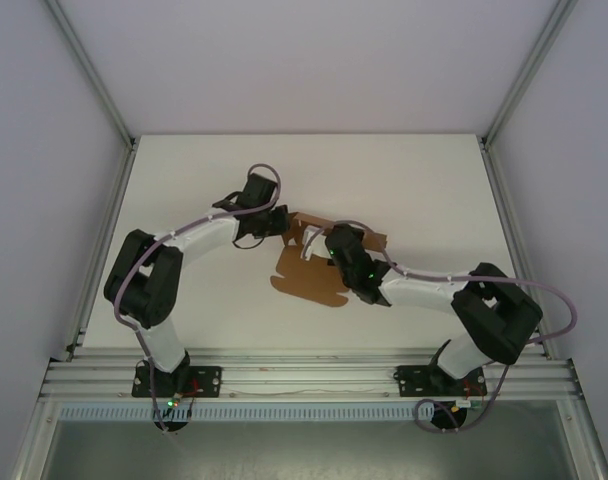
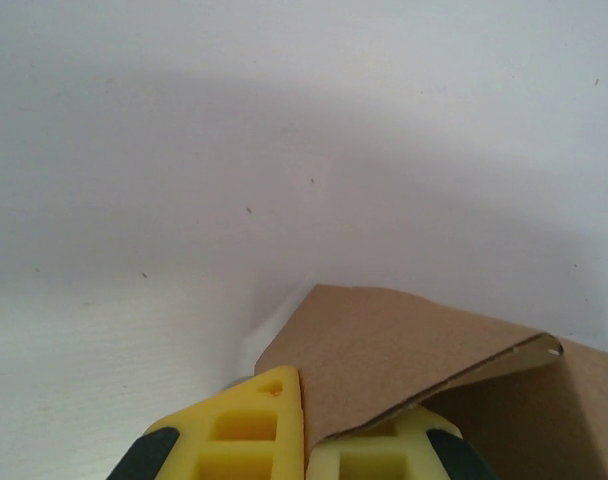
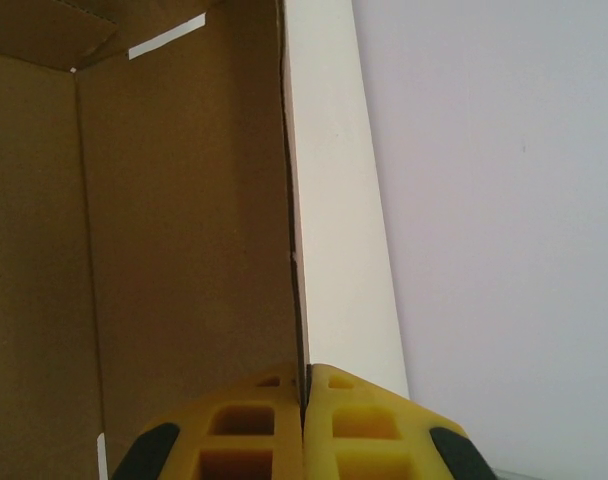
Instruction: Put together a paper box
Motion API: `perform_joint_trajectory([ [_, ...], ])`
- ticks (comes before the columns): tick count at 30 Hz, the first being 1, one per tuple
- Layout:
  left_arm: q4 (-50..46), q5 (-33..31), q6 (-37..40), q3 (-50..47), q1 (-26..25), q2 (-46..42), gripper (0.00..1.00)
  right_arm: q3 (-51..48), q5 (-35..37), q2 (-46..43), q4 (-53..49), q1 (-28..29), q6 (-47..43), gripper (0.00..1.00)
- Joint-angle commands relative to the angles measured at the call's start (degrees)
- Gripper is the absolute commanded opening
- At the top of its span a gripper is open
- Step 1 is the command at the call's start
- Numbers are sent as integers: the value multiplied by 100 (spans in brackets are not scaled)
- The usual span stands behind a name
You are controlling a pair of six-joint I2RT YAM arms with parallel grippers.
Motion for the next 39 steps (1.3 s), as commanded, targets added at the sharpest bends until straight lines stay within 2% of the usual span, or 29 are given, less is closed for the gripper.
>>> perform_joint_trajectory([
  [1,520,294,-344,62,-196,-259,6,-211,-228,-97,129,167,320,0],
  [5,552,391,-217,-314,-210,-326,17,-323,-160,-105,122,109,310,0],
  [9,161,-29,119,-468,-213,-542,28,-409,-68,-157,323,-10,262,0],
  [12,88,-119,292,-592,-197,-805,37,-435,-130,-218,358,-90,192,0],
  [15,5,-225,501,-630,-113,-1094,56,-436,-172,-220,375,-95,118,0],
  [16,-53,-296,585,-605,-35,-1194,65,-422,-172,-202,393,-99,78,0],
  [17,-142,-318,683,-552,76,-1260,79,-415,-168,-185,394,-94,47,0],
  [18,-265,-408,712,-497,197,-1331,99,-416,-177,-183,396,-105,4,0],
  [24,-557,-921,943,-308,1196,-1460,100,-413,-220,-272,421,-91,-50,0],
  [28,-587,-642,1063,53,1631,-807,100,-330,-255,-289,241,-78,-64,0],
  [30,-712,-453,1286,401,1636,-358,100,-326,-247,-291,236,-63,-72,0],
  [34,-456,853,1551,566,1604,257,100,-323,-195,-282,251,-60,-38,0],
  [36,-353,1156,1690,498,1462,323,95,-325,-171,-276,242,-54,-46,0],
  [39,-288,1440,1980,299,1156,199,80,-308,-113,-263,231,-51,-73,0],
])
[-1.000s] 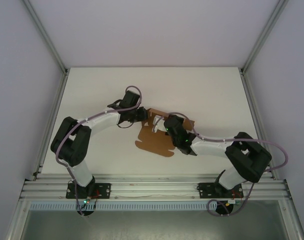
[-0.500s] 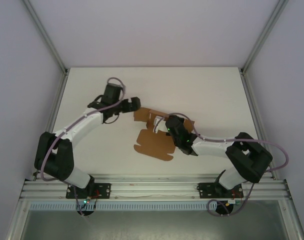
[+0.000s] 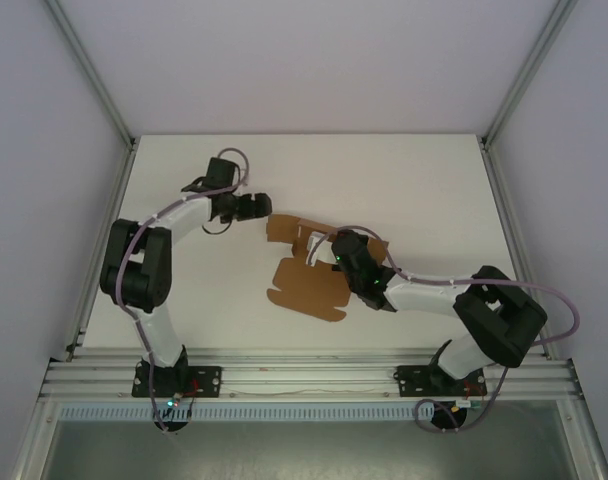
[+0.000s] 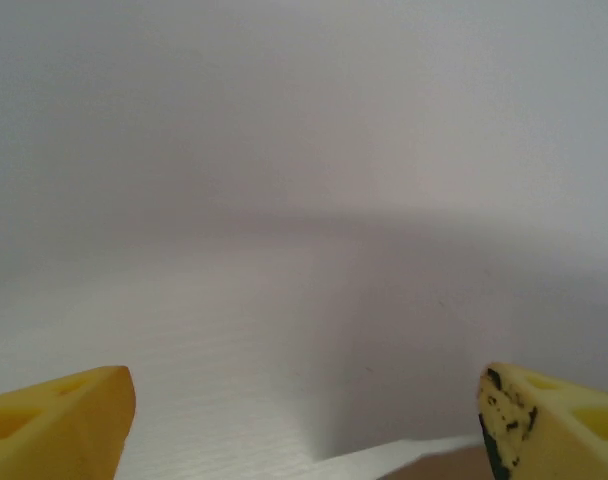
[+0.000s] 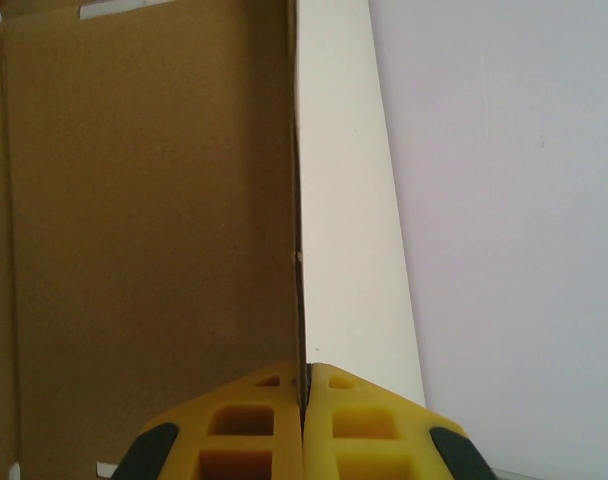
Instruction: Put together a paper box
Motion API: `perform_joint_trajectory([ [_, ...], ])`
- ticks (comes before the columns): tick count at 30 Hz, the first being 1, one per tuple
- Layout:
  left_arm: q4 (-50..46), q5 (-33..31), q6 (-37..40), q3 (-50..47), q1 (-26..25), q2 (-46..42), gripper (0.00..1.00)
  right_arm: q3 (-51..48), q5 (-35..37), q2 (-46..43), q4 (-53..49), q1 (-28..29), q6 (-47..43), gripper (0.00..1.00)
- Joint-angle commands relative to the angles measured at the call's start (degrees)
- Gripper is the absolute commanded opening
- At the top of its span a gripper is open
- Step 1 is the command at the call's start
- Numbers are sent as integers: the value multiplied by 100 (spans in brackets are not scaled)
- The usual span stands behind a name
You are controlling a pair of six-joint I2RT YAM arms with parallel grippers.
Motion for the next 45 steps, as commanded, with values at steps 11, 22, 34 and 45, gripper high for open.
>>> perform_joint_trajectory([
  [11,859,1099,160,-1317,-810,-1110,46,168,121,-97,-84,46,-109,0],
  [22,2564,590,707,-2407,-1315,-1439,42,271,81,19,-409,191,-317,0],
  [34,3939,580,970,-3360,-1590,-1709,44,-59,-10,-45,-1068,436,-429,0],
  [45,3707,63,847,-3488,-1639,-1679,45,-491,97,-652,-1857,539,-1064,0],
])
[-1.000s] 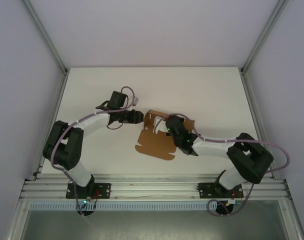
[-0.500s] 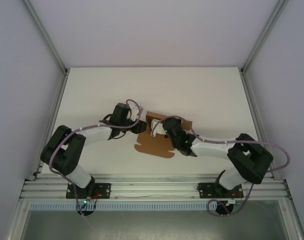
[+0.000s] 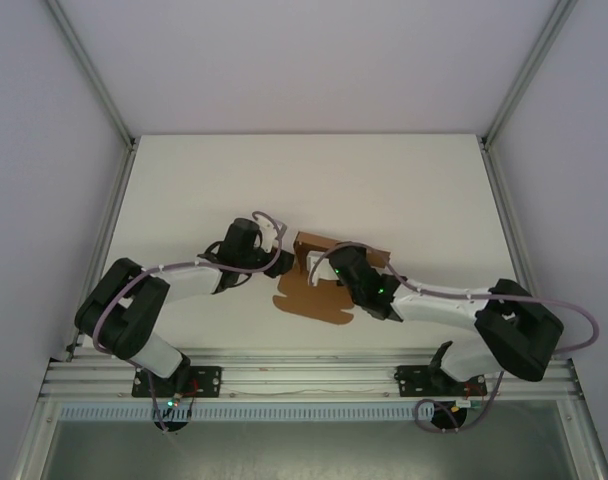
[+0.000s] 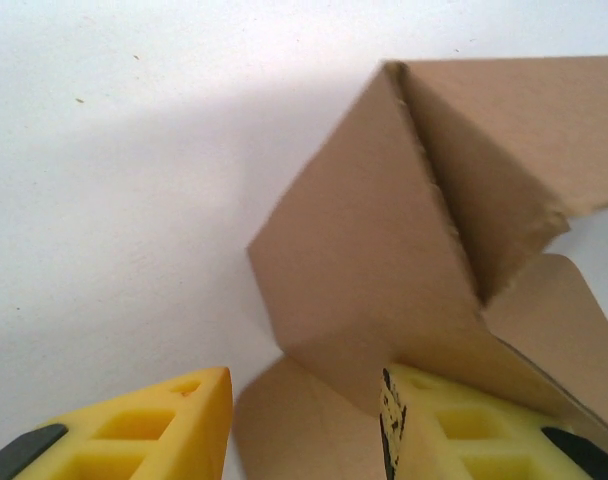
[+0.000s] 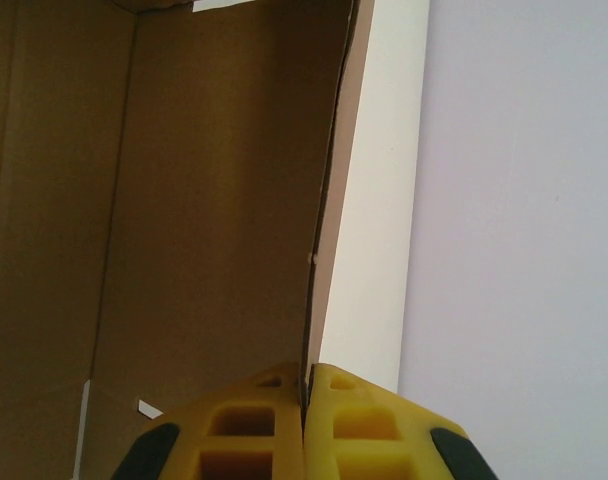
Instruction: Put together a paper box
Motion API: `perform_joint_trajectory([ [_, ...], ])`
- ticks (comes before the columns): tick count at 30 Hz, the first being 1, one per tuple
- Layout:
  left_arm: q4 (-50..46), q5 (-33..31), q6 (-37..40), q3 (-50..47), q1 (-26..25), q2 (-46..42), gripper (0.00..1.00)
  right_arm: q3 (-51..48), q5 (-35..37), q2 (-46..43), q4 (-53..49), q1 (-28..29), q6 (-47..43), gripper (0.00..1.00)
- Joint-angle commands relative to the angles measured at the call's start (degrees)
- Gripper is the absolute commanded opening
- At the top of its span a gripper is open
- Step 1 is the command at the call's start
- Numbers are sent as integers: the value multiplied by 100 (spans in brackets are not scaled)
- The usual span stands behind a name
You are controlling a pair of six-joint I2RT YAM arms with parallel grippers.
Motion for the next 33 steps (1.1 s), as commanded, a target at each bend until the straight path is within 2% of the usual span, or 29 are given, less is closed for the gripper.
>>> perform_joint_trajectory([
  [1,185,-26,95,47,-17,29,47,-384,56,38,-607,51,-592,0],
  [3,193,210,169,89,-23,152,52,-447,61,29,-527,54,-720,0],
  [6,256,682,349,116,-46,256,53,-432,49,-27,-727,51,-937,0],
  [8,433,763,369,30,-70,285,56,-508,165,-17,-640,53,-1178,0],
  [10,612,773,382,15,-95,330,61,-406,140,-42,-827,56,-991,0],
  [14,675,521,468,290,-243,538,61,-242,13,21,-1184,51,-741,0],
  [20,530,215,751,767,-347,891,60,-20,-181,193,-1574,47,-301,0],
  [28,529,754,894,1303,-372,1293,54,271,-423,398,-2128,-108,80,0],
  [31,691,715,972,1401,-447,1438,53,404,-528,502,-2235,-141,212,0],
  [33,800,731,974,1504,-466,1595,47,501,-606,581,-2309,-147,249,0],
])
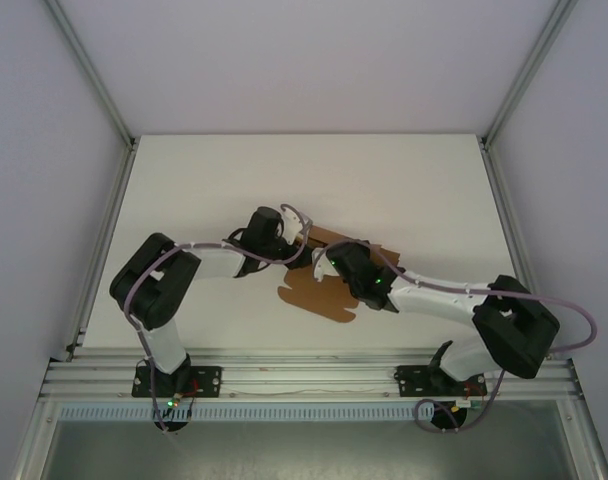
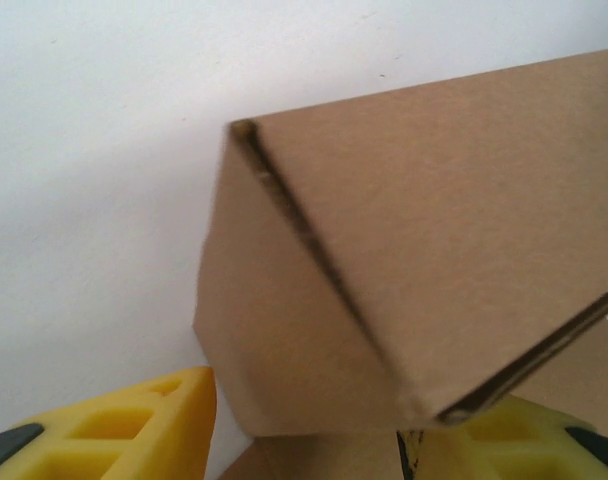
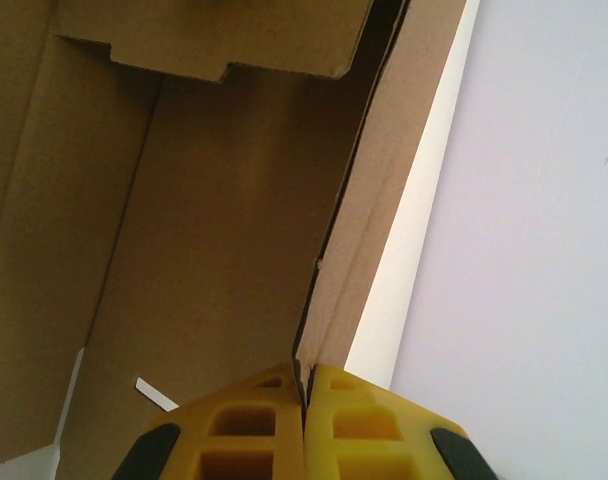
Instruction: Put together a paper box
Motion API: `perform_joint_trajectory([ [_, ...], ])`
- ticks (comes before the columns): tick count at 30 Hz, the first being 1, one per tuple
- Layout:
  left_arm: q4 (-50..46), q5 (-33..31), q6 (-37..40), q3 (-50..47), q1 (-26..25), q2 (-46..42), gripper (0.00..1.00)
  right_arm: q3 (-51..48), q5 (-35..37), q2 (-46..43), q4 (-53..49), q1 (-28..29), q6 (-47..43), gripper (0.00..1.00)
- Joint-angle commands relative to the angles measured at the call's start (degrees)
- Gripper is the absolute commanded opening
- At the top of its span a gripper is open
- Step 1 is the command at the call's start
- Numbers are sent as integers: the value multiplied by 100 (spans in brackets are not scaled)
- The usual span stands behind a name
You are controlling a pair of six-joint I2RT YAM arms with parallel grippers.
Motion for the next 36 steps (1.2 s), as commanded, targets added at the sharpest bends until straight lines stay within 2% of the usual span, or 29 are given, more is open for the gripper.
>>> perform_joint_trajectory([
  [1,418,300,172,391,-124,249,44,-27,-926,370,-1134,43,231,0],
  [6,556,223,57,597,-131,464,32,114,-1012,453,-1319,-18,419,0],
  [10,779,-364,-276,754,-147,571,11,174,-1059,503,-1412,-59,561,0],
  [13,726,-774,-452,918,-197,652,0,197,-1091,521,-1386,-94,680,0],
  [15,627,-1070,-509,989,-254,662,0,221,-1109,527,-1357,-113,762,0],
  [18,359,-1888,-633,1060,-413,662,0,233,-1131,530,-1342,-141,891,0],
  [19,282,-2511,-778,1068,-511,794,0,236,-1143,526,-1334,-159,922,0],
  [21,101,-3256,-1019,1089,-604,835,0,209,-1134,528,-1251,-170,988,0],
  [26,-179,-4047,-1647,1014,-645,943,0,126,-1079,543,-1157,-237,1064,0],
  [28,158,-3494,-1564,798,-645,913,0,97,-1107,534,-1105,-247,1090,0],
  [30,880,-2726,-1311,484,-638,894,0,79,-1156,522,-1047,-249,1074,0],
  [31,1055,-2599,-1278,428,-633,908,0,83,-1175,525,-1041,-265,1063,0],
  [36,751,-2010,-944,696,-487,847,1,115,-1213,504,-1113,-288,1047,0],
])
